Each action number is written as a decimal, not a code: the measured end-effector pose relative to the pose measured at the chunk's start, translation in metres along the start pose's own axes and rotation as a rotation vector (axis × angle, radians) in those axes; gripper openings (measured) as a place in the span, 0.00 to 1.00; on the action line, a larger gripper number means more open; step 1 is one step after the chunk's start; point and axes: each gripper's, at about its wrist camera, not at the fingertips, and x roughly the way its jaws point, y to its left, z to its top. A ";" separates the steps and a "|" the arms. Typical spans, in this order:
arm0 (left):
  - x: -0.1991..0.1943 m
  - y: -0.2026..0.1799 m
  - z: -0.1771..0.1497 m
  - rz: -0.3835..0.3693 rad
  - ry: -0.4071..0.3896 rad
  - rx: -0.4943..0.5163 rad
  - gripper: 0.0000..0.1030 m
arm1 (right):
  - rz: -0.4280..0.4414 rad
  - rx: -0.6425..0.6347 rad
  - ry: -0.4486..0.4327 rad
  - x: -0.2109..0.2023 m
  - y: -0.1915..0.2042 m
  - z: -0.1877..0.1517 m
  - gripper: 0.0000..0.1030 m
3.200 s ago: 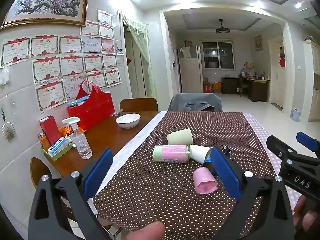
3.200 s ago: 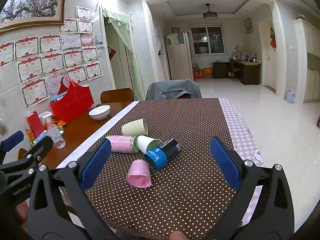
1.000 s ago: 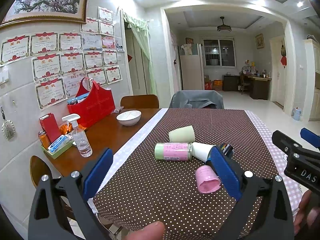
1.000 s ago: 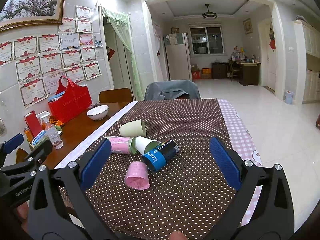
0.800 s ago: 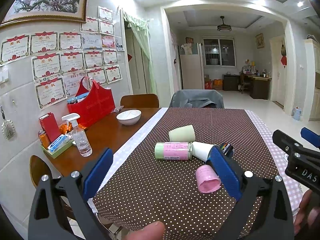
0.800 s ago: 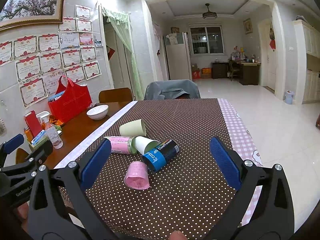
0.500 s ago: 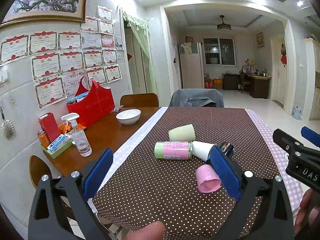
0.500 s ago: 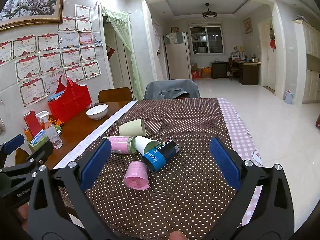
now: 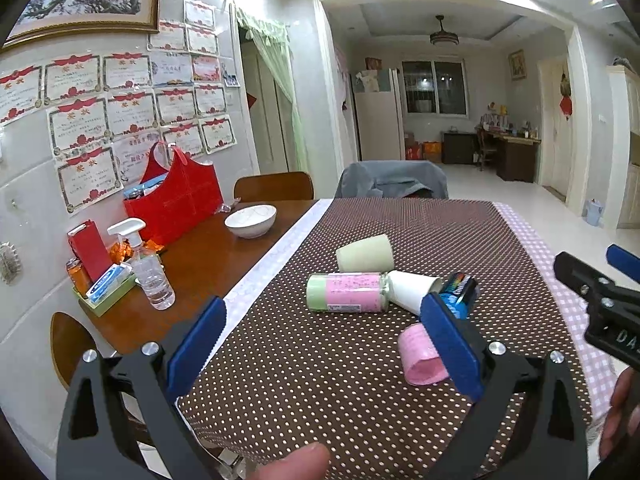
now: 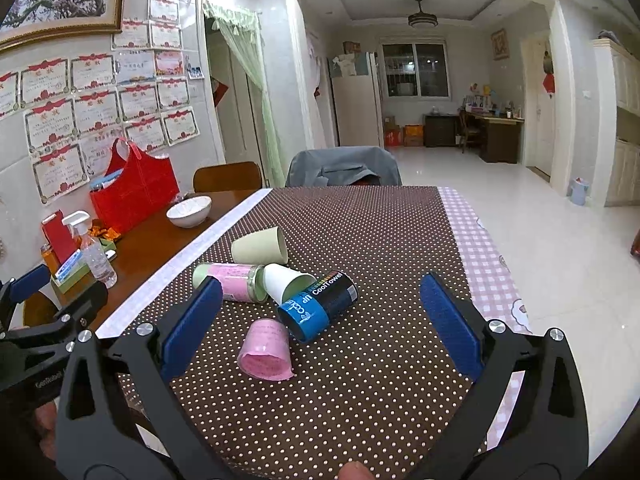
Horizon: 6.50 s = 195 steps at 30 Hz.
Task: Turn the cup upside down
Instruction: 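Move the left gripper toward the pale green cup lying on its side, then close the left gripper around the pale green cup's body and lift it, then carry the pale green cup with the left gripper and lower it onto the cloth, then grasp the pale green cup with the right gripper and tilt it rim-down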
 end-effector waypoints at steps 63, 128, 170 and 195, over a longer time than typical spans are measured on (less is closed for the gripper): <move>0.455 -0.109 0.065 -0.438 0.694 0.745 0.74 | -0.020 0.149 0.387 0.260 -0.055 0.037 0.94; 0.123 -0.183 -0.077 -0.551 0.567 0.574 0.75 | -0.060 0.274 0.168 0.013 -0.144 -0.046 0.94; 0.045 -0.075 -0.033 -0.305 0.188 0.282 0.87 | 0.143 0.120 0.172 0.024 -0.078 -0.015 0.94; 0.019 -0.031 -0.035 -0.178 0.099 0.168 0.87 | 0.409 -0.408 0.257 0.050 -0.021 -0.013 0.94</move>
